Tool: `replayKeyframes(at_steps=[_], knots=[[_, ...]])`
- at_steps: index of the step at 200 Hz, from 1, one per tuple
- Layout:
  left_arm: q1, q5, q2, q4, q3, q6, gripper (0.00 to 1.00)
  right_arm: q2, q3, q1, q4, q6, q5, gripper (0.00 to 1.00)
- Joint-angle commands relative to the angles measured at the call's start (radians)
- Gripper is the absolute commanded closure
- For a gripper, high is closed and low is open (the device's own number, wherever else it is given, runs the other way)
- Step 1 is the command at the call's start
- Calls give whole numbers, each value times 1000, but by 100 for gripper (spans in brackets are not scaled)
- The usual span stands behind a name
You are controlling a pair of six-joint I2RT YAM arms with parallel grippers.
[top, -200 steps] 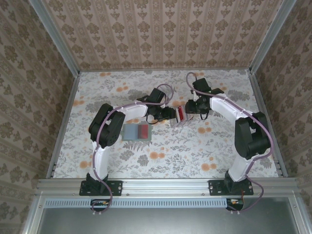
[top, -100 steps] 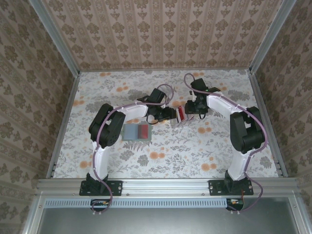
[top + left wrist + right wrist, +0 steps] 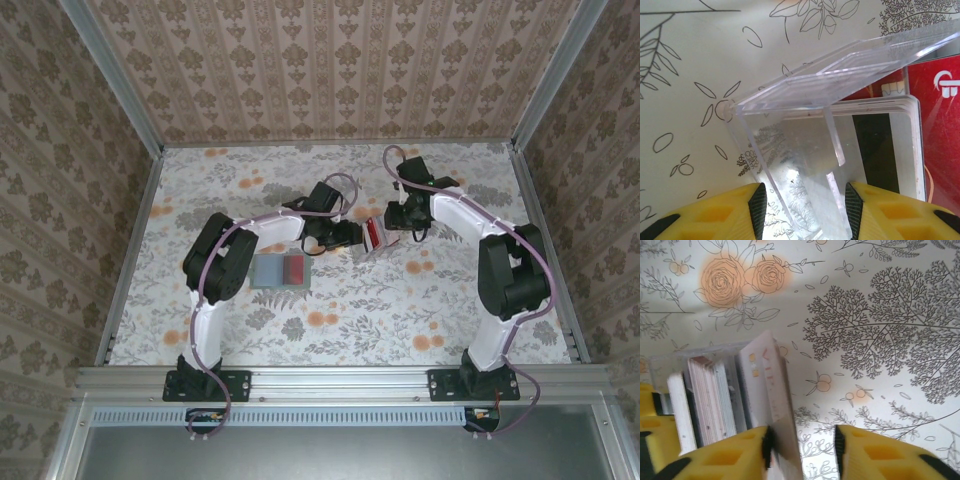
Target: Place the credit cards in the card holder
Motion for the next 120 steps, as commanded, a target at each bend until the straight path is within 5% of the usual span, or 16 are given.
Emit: replayKeyframes(at_steps=[1, 16, 120], knots=[[-4, 8, 18, -52, 2, -4, 52, -39, 11, -8, -18, -13, 15, 74], [-4, 11, 20, -53, 8, -4, 52, -45, 14, -8, -21, -18, 2, 84], [-3, 8, -17, -81, 27, 7, 52, -184, 16, -8, -27, -11, -75, 91]])
